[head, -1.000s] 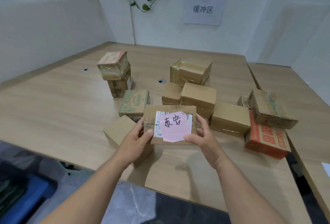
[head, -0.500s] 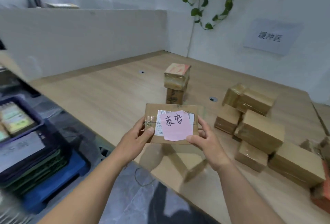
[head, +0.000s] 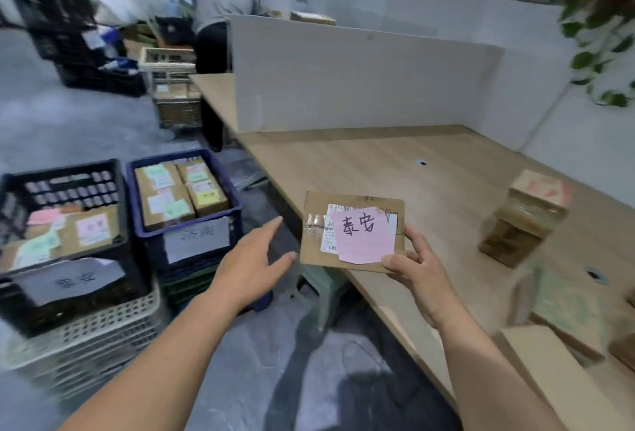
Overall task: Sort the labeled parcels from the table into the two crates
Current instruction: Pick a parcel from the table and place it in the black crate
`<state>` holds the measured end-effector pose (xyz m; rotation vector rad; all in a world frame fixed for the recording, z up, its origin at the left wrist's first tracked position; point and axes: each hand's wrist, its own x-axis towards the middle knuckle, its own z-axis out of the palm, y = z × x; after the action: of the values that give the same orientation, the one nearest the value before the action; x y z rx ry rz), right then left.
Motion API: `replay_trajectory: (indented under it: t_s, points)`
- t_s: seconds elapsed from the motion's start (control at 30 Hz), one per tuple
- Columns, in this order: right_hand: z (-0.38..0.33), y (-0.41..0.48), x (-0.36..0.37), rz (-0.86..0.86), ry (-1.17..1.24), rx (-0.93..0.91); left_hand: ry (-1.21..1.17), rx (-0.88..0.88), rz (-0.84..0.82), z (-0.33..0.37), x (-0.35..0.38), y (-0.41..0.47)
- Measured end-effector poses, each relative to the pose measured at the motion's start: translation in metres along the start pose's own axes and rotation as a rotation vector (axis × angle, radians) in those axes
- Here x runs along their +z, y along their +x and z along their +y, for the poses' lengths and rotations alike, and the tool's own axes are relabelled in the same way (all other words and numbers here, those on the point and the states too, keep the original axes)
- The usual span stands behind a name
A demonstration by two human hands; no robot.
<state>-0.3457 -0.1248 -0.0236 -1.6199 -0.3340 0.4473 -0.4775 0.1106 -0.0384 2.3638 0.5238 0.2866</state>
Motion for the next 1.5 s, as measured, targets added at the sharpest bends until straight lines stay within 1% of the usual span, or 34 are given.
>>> replay_trajectory:
  t_s: [0.27,0.47,0.67,0.83,1.03,1.2,1.33,1.5]
  points:
    - [0.000,0.055,0.138,-0.228,0.030,0.038,0.141,-0.175,0.125,-0.096,-0.077,-0.014]
    - [0.004,0.095,0.217,-0.396,-0.007,0.026,0.180,-0.315,0.199,-0.146,-0.112,-0.021]
    - [0.011,0.144,0.283,-0.521,0.018,0.048,0.227,-0.406,0.197,-0.193,-0.136,0.002]
    - [0.015,0.207,0.329,-0.538,0.027,0.096,0.254,-0.476,0.159,-0.225,-0.158,0.054]
    - [0.023,0.285,0.373,-0.527,0.010,0.158,0.340,-0.501,0.117,-0.253,-0.184,0.123]
    - [0.017,0.332,0.411,-0.543,0.010,0.195,0.392,-0.529,0.083,-0.283,-0.204,0.166]
    - [0.018,0.356,0.448,-0.583,-0.006,0.213,0.377,-0.559,0.105,-0.311,-0.218,0.180]
    - [0.019,0.363,0.498,-0.639,-0.047,0.216,0.381,-0.610,0.150,-0.348,-0.241,0.174]
